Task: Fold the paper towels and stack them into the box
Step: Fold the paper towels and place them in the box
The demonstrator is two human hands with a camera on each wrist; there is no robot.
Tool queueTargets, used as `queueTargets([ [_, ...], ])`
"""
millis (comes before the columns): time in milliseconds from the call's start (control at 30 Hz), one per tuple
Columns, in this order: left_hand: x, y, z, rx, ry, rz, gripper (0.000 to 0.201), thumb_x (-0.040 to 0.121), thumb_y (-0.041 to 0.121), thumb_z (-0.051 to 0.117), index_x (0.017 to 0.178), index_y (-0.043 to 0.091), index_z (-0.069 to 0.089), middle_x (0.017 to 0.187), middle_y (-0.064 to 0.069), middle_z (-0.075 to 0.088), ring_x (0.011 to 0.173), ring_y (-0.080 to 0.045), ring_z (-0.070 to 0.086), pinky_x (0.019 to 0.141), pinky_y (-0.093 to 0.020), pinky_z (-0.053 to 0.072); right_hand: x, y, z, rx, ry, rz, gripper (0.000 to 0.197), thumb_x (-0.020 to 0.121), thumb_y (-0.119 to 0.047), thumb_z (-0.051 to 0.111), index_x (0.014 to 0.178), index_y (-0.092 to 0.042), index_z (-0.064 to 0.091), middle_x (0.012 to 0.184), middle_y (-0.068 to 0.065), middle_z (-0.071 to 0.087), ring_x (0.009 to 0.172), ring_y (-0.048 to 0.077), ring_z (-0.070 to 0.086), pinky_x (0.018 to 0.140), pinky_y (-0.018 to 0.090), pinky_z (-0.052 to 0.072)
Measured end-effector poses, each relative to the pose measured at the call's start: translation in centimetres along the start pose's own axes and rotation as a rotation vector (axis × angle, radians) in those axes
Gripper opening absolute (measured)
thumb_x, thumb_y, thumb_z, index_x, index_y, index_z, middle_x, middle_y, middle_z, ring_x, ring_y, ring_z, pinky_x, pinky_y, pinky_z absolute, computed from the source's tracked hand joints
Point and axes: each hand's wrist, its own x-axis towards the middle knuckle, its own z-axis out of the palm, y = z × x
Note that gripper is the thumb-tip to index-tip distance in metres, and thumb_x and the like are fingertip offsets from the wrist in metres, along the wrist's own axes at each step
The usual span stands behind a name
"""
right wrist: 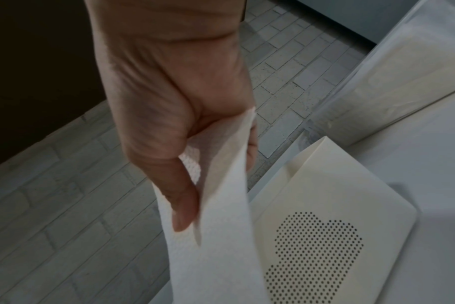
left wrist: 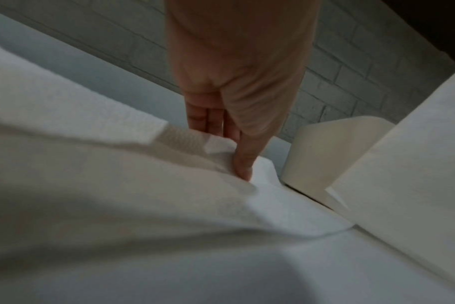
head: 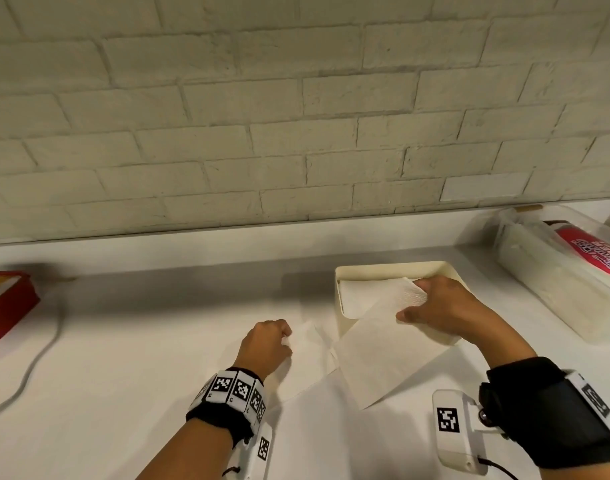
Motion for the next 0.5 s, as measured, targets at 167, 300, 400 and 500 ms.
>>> queueTargets([
  [167, -1.5, 0.8, -1.2, -0.005, 0.071, 0.039, 0.011, 0.085, 0.018, 0.059, 0.090, 0.023, 0.068, 0.094, 0.012, 0.069, 0.086, -0.010, 0.060, 0.068, -0.017, 0.043, -0.1, 0.2, -0.3, -0.006, 0.008, -0.016, 0.016, 0.079, -0.027, 0.072, 0.086, -0.026, 0.057, 0.077, -0.008, 0.056, 0.071, 0.007, 0.049, 0.052, 0.013, 0.030],
  [300, -1.7, 1.3, -3.7, -0.261, -0.016, 0.058, 0.017, 0.078, 0.011, 0.062, 0.068, 0.023, 0.055, 0.067, 0.014, 0.058, 0.064, -0.005, 0.057, 0.050, -0.008, 0.038, 0.1, 0.3, -0.7, -0.022, 0.023, -0.030, 0.012, 0.081, -0.027, 0.070, 0.087, -0.021, 0.062, 0.071, -0.012, 0.052, 0.065, 0.002, 0.046, 0.051, 0.014, 0.031],
  [400, -2.1, 1.7, -6.6, -0.527, -0.118, 0.070, 0.021, 0.080, 0.003, 0.063, 0.073, 0.021, 0.055, 0.064, 0.006, 0.057, 0.053, -0.008, 0.050, 0.051, -0.016, 0.039, 0.2, 0.4, -1.2, -0.009, 0.056, -0.032, 0.013, 0.082, -0.028, 0.068, 0.089, -0.018, 0.065, 0.074, -0.006, 0.055, 0.069, 0.011, 0.051, 0.053, 0.017, 0.035],
  [500, -3.2, 2.6, -9.4, -0.910, -0.244, 0.105, 0.023, 0.076, -0.006, 0.062, 0.085, 0.015, 0.059, 0.065, 0.002, 0.065, 0.051, -0.011, 0.058, 0.050, -0.019, 0.046, 0.2, 0.4, -1.9, 0.040, 0.069, -0.029, 0.009, 0.083, -0.028, 0.068, 0.082, -0.020, 0.063, 0.075, -0.004, 0.057, 0.068, 0.012, 0.053, 0.054, 0.019, 0.037],
])
